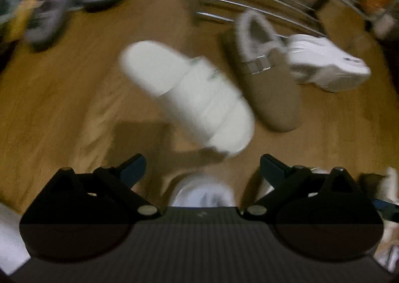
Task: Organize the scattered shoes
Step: 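Grasp the white NEON slide with the left gripper, then carry the NEON slide with the left gripper beside the other NEON slide and open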
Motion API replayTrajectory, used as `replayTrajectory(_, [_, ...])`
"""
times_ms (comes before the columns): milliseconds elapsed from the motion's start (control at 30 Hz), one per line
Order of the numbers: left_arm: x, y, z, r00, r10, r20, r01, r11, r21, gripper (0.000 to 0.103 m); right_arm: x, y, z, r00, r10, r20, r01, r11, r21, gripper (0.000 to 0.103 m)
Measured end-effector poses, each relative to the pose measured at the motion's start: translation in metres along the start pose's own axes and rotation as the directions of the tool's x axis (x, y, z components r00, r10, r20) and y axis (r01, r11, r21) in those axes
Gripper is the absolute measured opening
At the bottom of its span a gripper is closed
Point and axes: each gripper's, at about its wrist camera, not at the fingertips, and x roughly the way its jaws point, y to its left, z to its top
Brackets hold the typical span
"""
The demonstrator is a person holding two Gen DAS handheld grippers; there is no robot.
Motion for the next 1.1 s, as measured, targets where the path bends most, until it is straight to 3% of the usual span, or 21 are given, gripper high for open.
replayTrajectory(100, [0.024,0.01,0.033,1.0,0.002,0.021,-0.004,0.997,0.074,0.1,0.012,0.032,-0.006,0.999,-0.032,0.02,0.034,0.992,-0.121,0.08])
replayTrajectory(200, [0.038,0.02,0.056,0.996,0.055,0.067,-0.064,0.988,0.143,0.1,0.022,0.05,-0.007,0.999,0.05,-0.002,-0.05,0.99,-0.134,0.08])
replayTrajectory(300, [0.048,0.028,0.064,0.992,-0.012,0.123,-0.009,0.986,0.165,0.103,0.018,0.059,-0.005,0.998,0.063,-0.014,-0.065,0.983,-0.169,0.08])
replayTrajectory(367, [0.065,0.031,0.064,0.994,-0.071,0.081,0.059,0.988,0.144,0.103,0.016,0.058,-0.007,0.998,0.057,-0.016,-0.059,0.983,-0.174,0.08])
replayTrajectory(433, [0.094,0.027,0.059,0.991,-0.13,-0.04,0.134,0.983,0.125,0.103,0.013,0.054,-0.01,0.998,0.052,-0.021,-0.055,0.986,-0.157,0.08])
replayTrajectory(500, [0.104,0.015,0.051,0.987,-0.145,-0.07,0.155,0.974,0.164,0.101,0.013,0.045,-0.012,0.999,0.044,-0.026,-0.047,0.991,-0.128,0.08])
replayTrajectory(633, [0.107,0.003,0.042,0.997,-0.072,-0.028,0.075,0.987,0.141,0.061,0.01,0.027,-0.016,0.999,0.027,-0.034,-0.029,0.997,-0.073,0.08])
replayTrajectory(700, [0.103,0.005,0.044,0.994,-0.109,-0.017,0.11,0.993,0.043,0.047,0.01,0.019,-0.017,0.999,0.016,-0.04,-0.018,0.999,-0.049,0.08])
replayTrajectory(767, [0.096,0.002,0.045,0.993,-0.118,0.013,0.118,0.993,0.026,0.04,0.012,0.014,-0.018,0.999,0.014,-0.044,-0.015,0.999,-0.032,0.08])
replayTrajectory(833, [0.087,0.0,0.047,0.988,-0.147,0.039,0.147,0.989,-0.004,0.018,0.014,0.012,-0.019,0.999,0.017,-0.046,-0.018,1.0,-0.02,0.08])
replayTrajectory(900, [0.077,-0.001,0.049,0.981,-0.188,0.052,0.191,0.98,-0.055,0.014,0.015,0.01,-0.02,0.999,0.018,-0.048,-0.019,1.0,-0.013,0.08])
replayTrajectory(1100, [0.05,-0.033,0.048,0.964,-0.257,0.066,0.259,0.966,-0.022,0.011,0.011,0.008,-0.013,1.0,0.02,-0.018,-0.021,1.0,-0.014,0.08])
